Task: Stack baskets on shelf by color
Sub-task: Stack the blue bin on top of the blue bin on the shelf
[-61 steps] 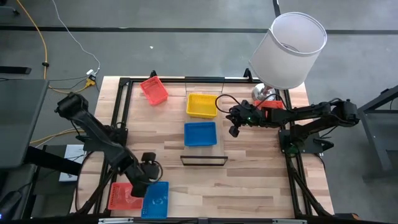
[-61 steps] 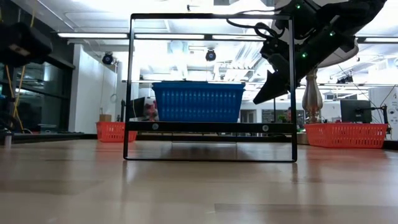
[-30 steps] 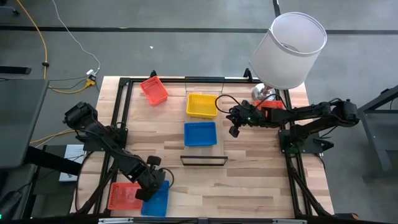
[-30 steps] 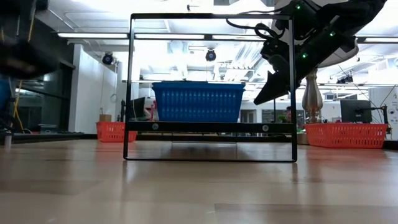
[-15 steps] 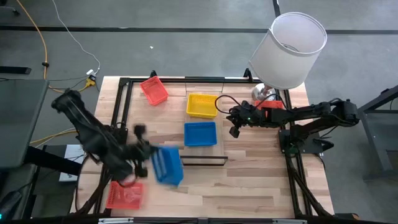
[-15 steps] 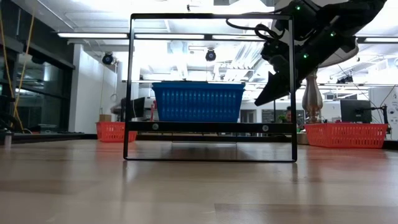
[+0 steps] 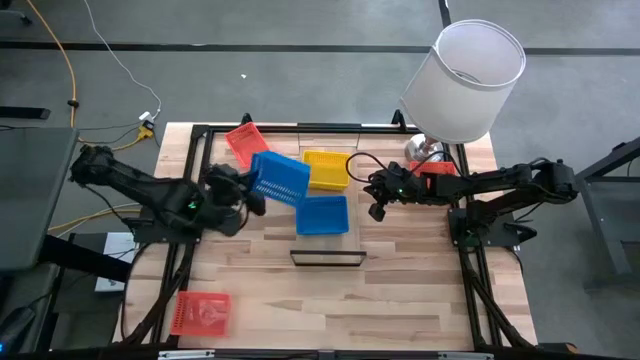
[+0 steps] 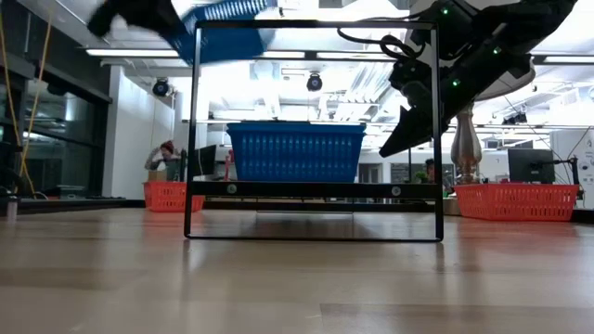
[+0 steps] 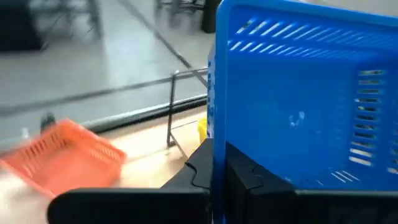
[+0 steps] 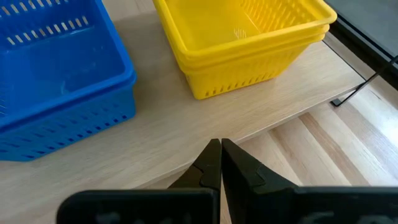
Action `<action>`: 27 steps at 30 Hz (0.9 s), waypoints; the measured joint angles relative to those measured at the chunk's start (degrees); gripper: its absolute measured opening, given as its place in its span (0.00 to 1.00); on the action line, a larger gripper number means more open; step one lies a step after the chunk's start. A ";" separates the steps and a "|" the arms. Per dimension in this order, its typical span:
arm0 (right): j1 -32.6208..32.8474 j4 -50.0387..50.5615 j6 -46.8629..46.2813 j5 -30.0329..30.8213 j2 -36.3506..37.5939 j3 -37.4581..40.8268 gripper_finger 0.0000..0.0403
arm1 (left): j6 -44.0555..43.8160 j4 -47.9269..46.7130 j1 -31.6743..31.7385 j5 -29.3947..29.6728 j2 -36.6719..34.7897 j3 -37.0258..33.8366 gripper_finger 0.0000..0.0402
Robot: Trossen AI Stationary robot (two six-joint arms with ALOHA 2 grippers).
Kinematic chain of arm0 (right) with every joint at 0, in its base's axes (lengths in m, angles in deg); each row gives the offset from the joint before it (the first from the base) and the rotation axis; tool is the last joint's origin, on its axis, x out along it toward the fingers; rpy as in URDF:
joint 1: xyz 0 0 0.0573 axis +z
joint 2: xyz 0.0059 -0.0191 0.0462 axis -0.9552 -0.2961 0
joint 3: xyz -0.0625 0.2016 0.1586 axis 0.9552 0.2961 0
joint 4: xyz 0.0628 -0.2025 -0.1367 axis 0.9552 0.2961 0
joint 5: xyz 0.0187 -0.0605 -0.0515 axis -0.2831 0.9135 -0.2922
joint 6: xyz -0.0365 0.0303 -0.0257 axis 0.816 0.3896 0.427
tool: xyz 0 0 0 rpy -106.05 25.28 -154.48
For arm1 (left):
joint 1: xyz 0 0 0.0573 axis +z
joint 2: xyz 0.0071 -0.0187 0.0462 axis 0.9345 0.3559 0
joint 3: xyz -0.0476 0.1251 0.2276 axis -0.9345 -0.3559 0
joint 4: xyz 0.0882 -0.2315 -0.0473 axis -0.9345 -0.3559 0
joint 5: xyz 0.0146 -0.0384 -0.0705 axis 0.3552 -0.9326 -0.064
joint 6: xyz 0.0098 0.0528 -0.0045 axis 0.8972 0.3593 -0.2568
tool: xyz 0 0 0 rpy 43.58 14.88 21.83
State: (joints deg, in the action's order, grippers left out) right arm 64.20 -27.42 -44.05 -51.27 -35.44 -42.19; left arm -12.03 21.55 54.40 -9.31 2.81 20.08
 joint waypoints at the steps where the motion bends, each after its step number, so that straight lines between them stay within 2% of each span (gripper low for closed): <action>1: 0.00 -0.01 0.00 0.00 -0.02 0.00 0.00 | -1.83 3.88 1.02 -0.04 0.23 -2.33 0.00; 6: 0.00 -0.09 0.14 0.00 -0.02 0.00 0.00 | 0.11 28.92 2.41 -5.62 0.93 -13.88 0.00; 10: -0.02 -0.09 0.15 0.02 -0.02 0.00 0.00 | -0.13 43.47 1.22 -7.70 3.15 -19.28 0.00; 15: -0.02 -0.11 0.13 0.02 -0.02 0.00 0.00 | -2.85 50.82 0.05 -7.66 9.50 -20.10 0.00; 21: -0.01 -0.39 0.05 0.04 -0.02 0.00 0.00 | 3.09 64.07 0.10 -9.92 16.33 -20.08 0.00; 27: -0.01 -0.35 0.03 0.04 -0.02 0.00 0.00 | 2.85 64.06 -0.47 -9.87 19.36 -18.72 0.00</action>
State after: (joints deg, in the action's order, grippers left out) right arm 64.19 -27.77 -44.03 -51.23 -35.45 -42.19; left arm -9.18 85.61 53.93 -19.18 22.16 1.36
